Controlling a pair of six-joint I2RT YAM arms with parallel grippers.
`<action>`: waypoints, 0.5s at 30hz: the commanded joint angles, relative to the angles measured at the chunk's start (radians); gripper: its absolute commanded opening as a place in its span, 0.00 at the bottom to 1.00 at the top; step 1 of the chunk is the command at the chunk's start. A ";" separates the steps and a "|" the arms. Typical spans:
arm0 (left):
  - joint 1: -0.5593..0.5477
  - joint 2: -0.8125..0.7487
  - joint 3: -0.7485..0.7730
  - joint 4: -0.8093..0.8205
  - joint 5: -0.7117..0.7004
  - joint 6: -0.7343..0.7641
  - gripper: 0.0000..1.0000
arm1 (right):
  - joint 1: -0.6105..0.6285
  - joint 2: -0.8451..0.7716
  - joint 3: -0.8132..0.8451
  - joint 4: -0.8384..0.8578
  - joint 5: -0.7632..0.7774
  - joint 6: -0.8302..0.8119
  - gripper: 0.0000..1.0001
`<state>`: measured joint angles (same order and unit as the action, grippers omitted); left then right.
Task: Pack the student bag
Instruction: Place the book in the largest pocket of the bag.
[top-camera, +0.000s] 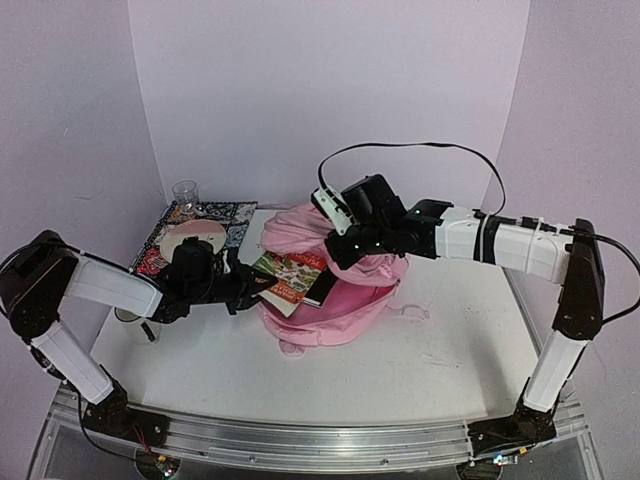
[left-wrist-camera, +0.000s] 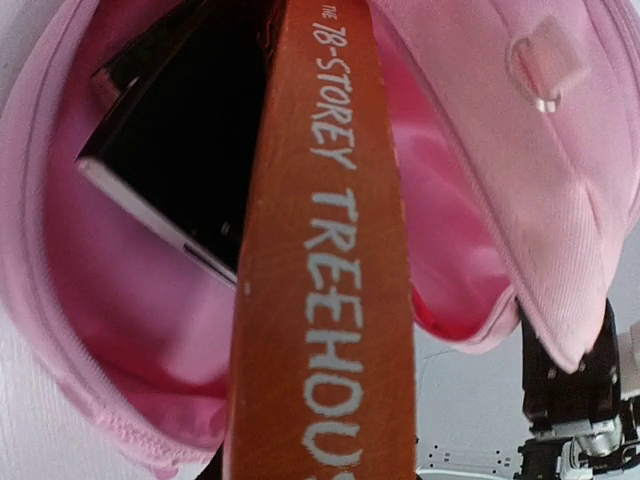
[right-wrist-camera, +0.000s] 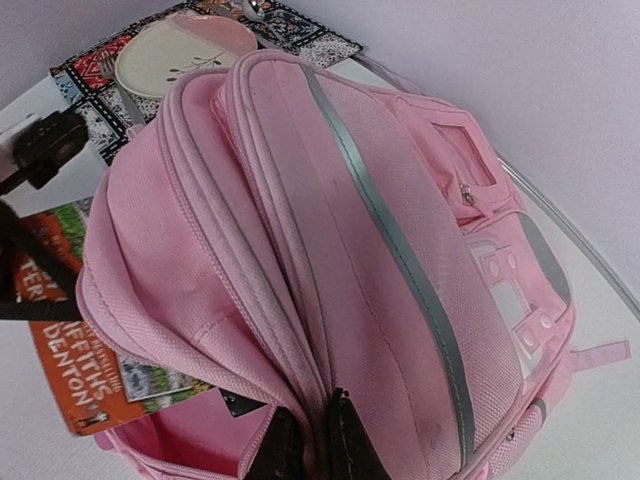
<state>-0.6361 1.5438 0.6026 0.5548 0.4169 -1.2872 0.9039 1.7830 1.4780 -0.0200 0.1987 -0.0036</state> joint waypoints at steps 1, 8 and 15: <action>-0.003 0.075 0.146 0.174 -0.027 0.018 0.00 | 0.045 -0.111 -0.003 0.110 -0.088 0.031 0.00; -0.002 0.271 0.319 0.174 -0.009 0.037 0.00 | 0.066 -0.118 -0.011 0.112 -0.134 0.014 0.00; -0.005 0.339 0.352 0.169 -0.040 0.059 0.27 | 0.069 -0.113 -0.028 0.118 -0.118 0.014 0.00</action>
<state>-0.6375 1.8841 0.9012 0.6322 0.4156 -1.2716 0.9424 1.7483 1.4429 -0.0036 0.1400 0.0023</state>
